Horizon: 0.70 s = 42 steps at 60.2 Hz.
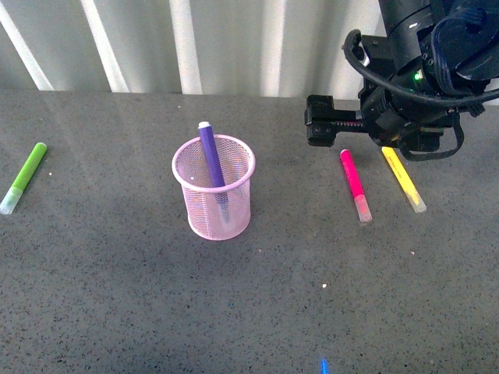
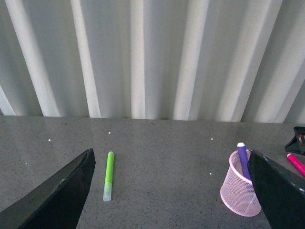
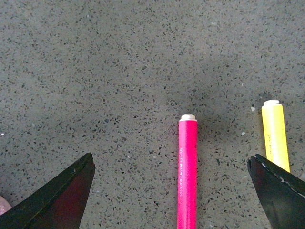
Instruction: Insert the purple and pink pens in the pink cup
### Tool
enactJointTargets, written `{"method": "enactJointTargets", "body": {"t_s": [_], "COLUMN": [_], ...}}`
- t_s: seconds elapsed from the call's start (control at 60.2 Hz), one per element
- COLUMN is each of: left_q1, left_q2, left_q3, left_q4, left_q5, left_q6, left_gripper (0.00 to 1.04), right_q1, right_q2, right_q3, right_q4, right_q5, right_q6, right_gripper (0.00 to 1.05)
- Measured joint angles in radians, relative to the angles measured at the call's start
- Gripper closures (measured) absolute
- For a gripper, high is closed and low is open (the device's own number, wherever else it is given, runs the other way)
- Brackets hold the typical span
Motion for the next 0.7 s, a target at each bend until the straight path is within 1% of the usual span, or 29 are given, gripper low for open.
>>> {"method": "enactJointTargets", "body": {"t_s": [0.183, 0.365, 0.698], "left_q1": [0.0, 0.0, 0.0], "left_q2": [0.0, 0.0, 0.0], "left_q3": [0.0, 0.0, 0.0], "left_q4": [0.0, 0.0, 0.0], "left_q5": [0.0, 0.0, 0.0], "left_q6": [0.0, 0.0, 0.0], "left_gripper": [0.07, 0.07, 0.07], "right_q1": [-0.014, -0.025, -0.032], "right_q2": [0.049, 0.09, 0.163], "right_q3": [0.014, 0.038, 0.112], "right_q4": [0.003, 0.026, 0.009], "right_q5": [0.002, -0.024, -0.055], "right_q6": [0.003, -0.003, -0.027], "right_gripper": [0.07, 0.07, 0.07]}}
